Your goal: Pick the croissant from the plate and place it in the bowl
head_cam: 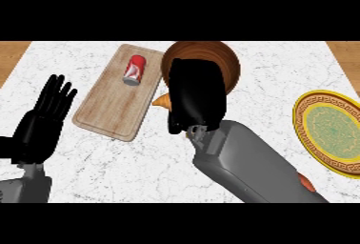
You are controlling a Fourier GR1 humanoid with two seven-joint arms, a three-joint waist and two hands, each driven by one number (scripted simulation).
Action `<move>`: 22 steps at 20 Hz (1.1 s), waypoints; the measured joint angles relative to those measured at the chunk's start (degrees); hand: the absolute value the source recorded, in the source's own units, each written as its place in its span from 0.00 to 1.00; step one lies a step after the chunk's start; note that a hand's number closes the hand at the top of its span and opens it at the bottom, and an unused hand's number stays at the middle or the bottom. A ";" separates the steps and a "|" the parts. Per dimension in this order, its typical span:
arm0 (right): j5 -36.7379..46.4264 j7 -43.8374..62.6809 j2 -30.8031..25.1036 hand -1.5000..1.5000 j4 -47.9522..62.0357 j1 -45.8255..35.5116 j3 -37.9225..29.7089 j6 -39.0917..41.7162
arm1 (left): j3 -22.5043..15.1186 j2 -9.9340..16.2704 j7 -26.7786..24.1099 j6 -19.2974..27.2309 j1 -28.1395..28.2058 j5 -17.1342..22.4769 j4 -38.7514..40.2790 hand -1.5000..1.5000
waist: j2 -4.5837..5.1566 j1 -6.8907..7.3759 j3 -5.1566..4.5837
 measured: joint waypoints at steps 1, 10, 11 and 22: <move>0.64 0.24 -0.17 1.00 -0.47 -0.48 -0.97 0.35 | -0.04 0.00 -0.14 -0.20 -0.10 -0.11 0.25 0.50 | 0.05 -0.01 0.00; 4.71 -2.94 -3.47 1.00 2.63 -1.63 -11.88 -2.54 | 0.25 -0.23 2.21 0.69 -1.42 -0.26 -1.14 0.50 | 0.40 0.43 0.03; 4.86 -3.91 -4.05 1.00 4.72 -2.38 -13.50 -3.70 | 0.26 -0.36 1.88 0.59 -1.45 -0.35 -0.98 0.50 | 0.46 0.57 0.03; 2.32 -21.89 -8.92 1.00 28.80 -7.06 -26.85 -19.94 | 0.04 -0.89 1.49 -0.90 -0.61 -0.60 -1.56 0.50 | 0.80 1.47 0.03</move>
